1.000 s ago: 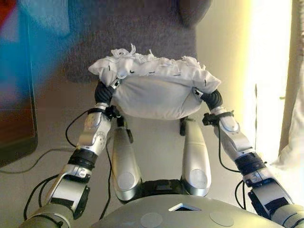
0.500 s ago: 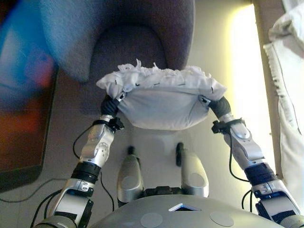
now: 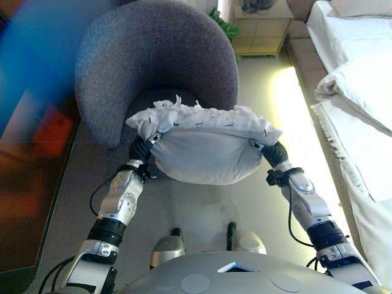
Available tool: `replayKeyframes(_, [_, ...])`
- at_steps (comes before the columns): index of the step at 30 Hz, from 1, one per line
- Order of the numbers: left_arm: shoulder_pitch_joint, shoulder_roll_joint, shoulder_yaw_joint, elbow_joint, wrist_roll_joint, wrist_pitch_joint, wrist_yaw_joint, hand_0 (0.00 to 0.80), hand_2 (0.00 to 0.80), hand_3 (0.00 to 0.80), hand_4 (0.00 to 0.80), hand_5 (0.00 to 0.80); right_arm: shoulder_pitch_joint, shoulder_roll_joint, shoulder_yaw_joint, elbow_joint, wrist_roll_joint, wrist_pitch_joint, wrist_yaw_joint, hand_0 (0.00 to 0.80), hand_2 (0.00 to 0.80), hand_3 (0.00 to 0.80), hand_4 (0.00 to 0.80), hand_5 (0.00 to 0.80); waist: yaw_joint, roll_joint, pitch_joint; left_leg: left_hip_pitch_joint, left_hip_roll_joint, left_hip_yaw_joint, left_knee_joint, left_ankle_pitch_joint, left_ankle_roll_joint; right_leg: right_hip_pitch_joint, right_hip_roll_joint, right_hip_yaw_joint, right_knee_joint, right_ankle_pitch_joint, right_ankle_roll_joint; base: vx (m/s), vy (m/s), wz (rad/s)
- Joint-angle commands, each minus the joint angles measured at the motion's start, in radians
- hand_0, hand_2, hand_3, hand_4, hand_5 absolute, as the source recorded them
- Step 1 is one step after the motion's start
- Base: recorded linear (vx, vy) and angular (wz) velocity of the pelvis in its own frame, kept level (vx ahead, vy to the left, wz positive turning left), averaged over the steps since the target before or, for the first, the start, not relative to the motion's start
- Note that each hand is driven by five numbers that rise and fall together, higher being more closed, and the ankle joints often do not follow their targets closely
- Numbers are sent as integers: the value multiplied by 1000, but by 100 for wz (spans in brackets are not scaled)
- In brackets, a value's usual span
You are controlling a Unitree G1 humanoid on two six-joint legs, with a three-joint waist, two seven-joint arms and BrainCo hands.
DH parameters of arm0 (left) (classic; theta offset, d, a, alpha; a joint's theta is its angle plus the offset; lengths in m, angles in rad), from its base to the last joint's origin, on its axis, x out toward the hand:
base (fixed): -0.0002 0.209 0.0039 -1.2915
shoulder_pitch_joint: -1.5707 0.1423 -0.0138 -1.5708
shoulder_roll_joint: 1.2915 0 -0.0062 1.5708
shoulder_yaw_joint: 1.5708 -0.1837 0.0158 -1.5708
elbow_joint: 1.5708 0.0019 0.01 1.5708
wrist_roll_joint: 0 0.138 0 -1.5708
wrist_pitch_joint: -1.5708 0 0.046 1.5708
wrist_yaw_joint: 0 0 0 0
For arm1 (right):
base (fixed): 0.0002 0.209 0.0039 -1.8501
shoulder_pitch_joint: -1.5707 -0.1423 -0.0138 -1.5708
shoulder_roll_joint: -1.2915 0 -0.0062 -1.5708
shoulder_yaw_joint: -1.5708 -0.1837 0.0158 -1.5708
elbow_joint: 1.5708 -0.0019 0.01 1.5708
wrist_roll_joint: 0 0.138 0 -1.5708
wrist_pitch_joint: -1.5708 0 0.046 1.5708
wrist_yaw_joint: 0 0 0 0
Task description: Pick up the cushion and take it to the sofa
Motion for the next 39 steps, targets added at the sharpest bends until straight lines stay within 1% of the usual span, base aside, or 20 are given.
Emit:
replayKeyframes(1, [-105,21,4,-18,32,-62,-35,800,800,800,800,800,-101,12,-42,-33,52,-59,-9,800,800,800,800,800,3,23,-28,-48,-70,15,23,23,78,-88,2,0,447,76,-2,85,174,21])
replayKeyframes(2, [-121,22,-2,-2,31,-65,-22,800,800,800,800,800,-108,7,-37,-32,63,-51,-16,800,800,800,800,800,-3,25,-18,-40,-74,10,34,15,82,-114,2,24,524,88,-6,79,110,16])
replayKeyframes(4, [-142,19,-6,23,24,-66,-5,800,800,800,800,800,-117,4,-27,-24,78,-46,-22,800,800,800,800,800,-10,30,-17,-41,-70,4,52,7,85,-154,8,47,555,124,-10,113,43,18])
replayKeyframes(7, [-184,-1,-22,60,22,-51,31,800,800,800,800,800,-122,9,-10,5,79,-50,-22,800,800,800,800,800,-40,10,-18,-26,-89,-14,89,-24,87,-188,6,111,406,195,7,221,-83,17])
replayKeyframes(10, [-206,-23,-54,64,47,-35,76,800,800,800,800,800,-94,12,-14,17,87,-59,-6,800,800,800,800,800,-78,-30,-15,-5,-114,-36,130,-77,72,-172,-8,174,126,222,34,346,-232,33])
replayKeyframes(11, [-210,-27,-62,63,49,-29,89,800,800,800,800,800,-94,11,-13,21,94,-57,0,800,800,800,800,800,-87,-50,-14,4,-123,-41,143,-106,67,-170,-31,182,23,252,50,389,-243,28])
replayKeyframes(13, [-212,-29,-67,63,48,-22,96,800,800,800,800,800,-109,1,-13,30,110,-41,10,800,800,800,800,800,-97,-68,-8,31,-122,-41,154,-147,65,-185,-42,175,-76,285,71,400,-198,29])
replayKeyframes(15, [-204,-25,-61,59,57,-14,86,800,800,800,800,800,-129,-8,-17,48,121,-24,28,800,800,800,800,800,-97,-81,-5,83,-118,-33,157,-188,69,-219,-45,116,-149,312,84,459,-152,22])
replayKeyframes(17, [-184,-20,-46,49,62,-15,77,800,800,800,800,800,-136,-10,-22,53,120,-15,54,800,800,800,800,800,-93,-92,-7,128,-113,-17,162,-222,74,-226,-42,44,-181,320,88,448,-135,17])
replayKeyframes(18, [-177,-19,-39,44,57,-16,76,800,800,800,800,800,-136,-14,-26,53,120,-12,69,800,800,800,800,800,-91,-94,-11,137,-110,-11,161,-228,76,-213,-35,28,-184,306,86,413,-131,28])
replayKeyframes(19, [-166,-24,-26,45,53,-21,68,800,800,800,800,800,-134,-16,-27,57,114,-15,84,800,800,800,800,800,-94,-95,-23,147,-103,-11,168,-228,72,-202,-27,34,-183,302,74,425,-154,9])
replayKeyframes(21, [-134,-27,-3,29,45,-24,58,800,800,800,800,800,-125,-10,-17,51,102,-14,104,800,800,800,800,800,-101,-87,-49,166,-64,5,189,-167,47,-184,-3,38,-157,282,54,399,-165,-3])
replayKeyframes(23, [-93,-20,16,0,48,-20,58,800,800,800,800,800,-120,-7,3,21,78,9,97,800,800,800,800,800,-108,-54,-75,175,13,18,252,2,-22,-155,47,41,-134,228,13,311,-178,-20])
replayKeyframes(24, [-85,-15,24,-8,49,-21,60,800,800,800,800,800,-120,-7,9,14,74,13,106,800,800,800,800,800,-108,-59,-82,153,29,29,299,58,-36,-136,51,41,-136,212,-4,281,-224,-51])
replayKeyframes(27, [-72,-17,43,-15,18,-35,78,800,800,800,800,800,-118,-9,35,19,44,8,132,800,800,800,800,800,-91,-62,-86,67,51,45,528,114,-53,-73,68,14,-131,161,-57,253,-217,-49])
replayKeyframes(28, [-66,-19,48,-18,18,-38,75,800,800,800,800,800,-116,-10,44,24,45,4,135,800,800,800,800,800,-84,-75,-88,32,46,48,583,132,-51,-53,61,11,-132,151,-70,235,-171,-62])
replayKeyframes(30, [-51,-27,49,-25,29,-44,60,800,800,800,800,800,-109,-6,55,35,53,-6,135,800,800,800,800,800,-67,-88,-81,-47,65,57,663,117,-32,-5,60,-1,-131,125,-90,234,-128,-40])
replayKeyframes(32, [-36,-31,49,-30,36,-51,52,800,800,800,800,800,-102,0,59,34,55,-14,133,800,800,800,800,800,-53,-88,-72,-73,72,59,635,103,-20,25,67,0,-131,108,-93,213,-22,-16])
replayKeyframes(34, [-30,-22,55,-41,15,-43,48,800,800,800,800,800,-104,0,62,20,49,-4,118,800,800,800,800,800,-39,-82,-67,-83,64,51,542,113,-17,47,73,7,-128,86,-92,171,71,-8])
replayKeyframes(39, [-67,-25,59,-23,-13,-30,50,800,800,800,800,800,-151,-16,56,4,47,46,94,800,800,800,800,800,-12,-50,-57,-90,59,-18,211,156,-49,100,77,28,-130,29,-62,181,152,-4])
